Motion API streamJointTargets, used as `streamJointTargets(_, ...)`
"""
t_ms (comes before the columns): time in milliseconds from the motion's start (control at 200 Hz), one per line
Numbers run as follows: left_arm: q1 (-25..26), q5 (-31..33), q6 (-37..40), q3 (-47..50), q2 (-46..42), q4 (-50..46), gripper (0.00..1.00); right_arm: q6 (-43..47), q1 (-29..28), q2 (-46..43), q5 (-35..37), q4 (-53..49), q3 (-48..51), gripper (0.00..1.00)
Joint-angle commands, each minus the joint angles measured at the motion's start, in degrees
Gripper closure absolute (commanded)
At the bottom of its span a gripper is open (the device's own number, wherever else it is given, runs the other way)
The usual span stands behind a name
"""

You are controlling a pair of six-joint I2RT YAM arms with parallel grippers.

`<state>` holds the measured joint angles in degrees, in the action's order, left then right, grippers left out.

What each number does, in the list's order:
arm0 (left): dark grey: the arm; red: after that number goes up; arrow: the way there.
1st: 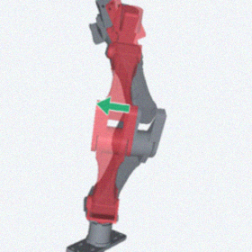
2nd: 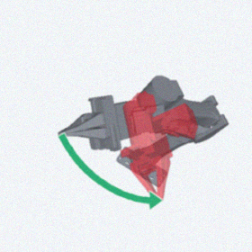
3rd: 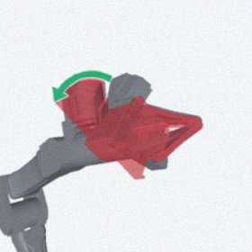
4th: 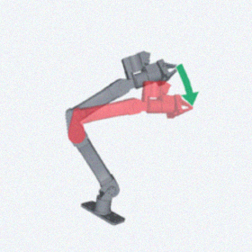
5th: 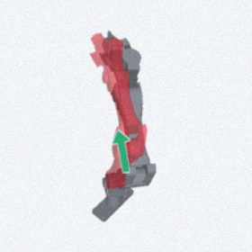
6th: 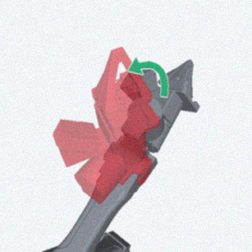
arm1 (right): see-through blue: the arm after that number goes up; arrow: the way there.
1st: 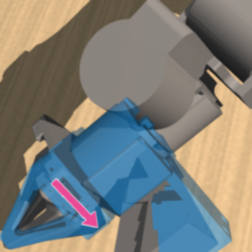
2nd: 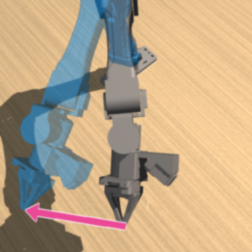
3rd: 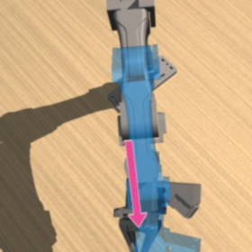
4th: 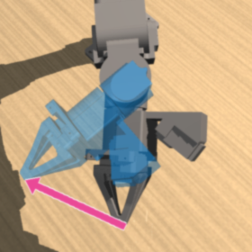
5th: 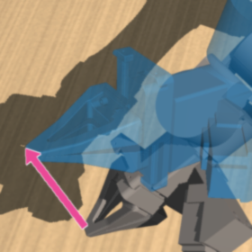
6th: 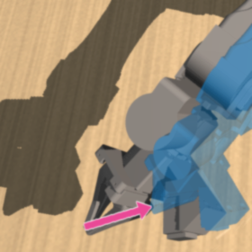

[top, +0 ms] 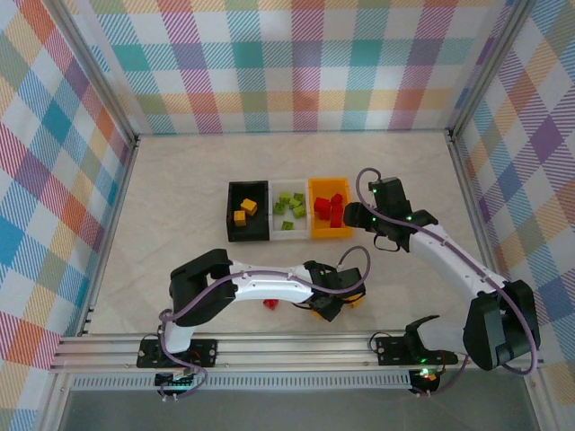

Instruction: Sort the legos into containers by color

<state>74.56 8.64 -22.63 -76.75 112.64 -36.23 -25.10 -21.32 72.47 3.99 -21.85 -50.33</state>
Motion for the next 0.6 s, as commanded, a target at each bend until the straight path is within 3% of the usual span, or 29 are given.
streamJointTargets(0, 0.1, 2.8, 0.2, 0.4, -4.2, -2.5, 0.63, -0.9, 0.4, -1.0, -0.7, 1.6, 0.5, 0.28)
streamJointTargets(165, -2.6, 2.0, -1.4, 1.9, -11.0, -1.2, 0.64, -1.1, 0.4, -1.3, -0.8, 1.6, 0.5, 0.27)
streamJointTargets(295, -7.8, 1.2, -3.2, 5.7, -19.3, 0.9, 0.64, -1.3, 0.5, -1.2, -1.4, 1.9, 0.4, 0.28)
streamJointTargets(375, -13.3, 3.9, -3.8, 7.7, -24.0, 0.0, 0.64, -1.5, 0.5, -1.3, -1.7, 2.3, 0.6, 0.27)
streamJointTargets(475, -23.9, 5.1, -4.9, 9.7, -28.2, 0.5, 0.64, -1.6, 0.5, -1.0, -1.7, 2.8, 1.0, 0.28)
streamJointTargets(595, -34.0, 7.4, -4.5, 9.8, -29.4, 3.5, 0.63, -1.8, 0.5, -0.5, -2.0, 3.1, 1.4, 0.28)
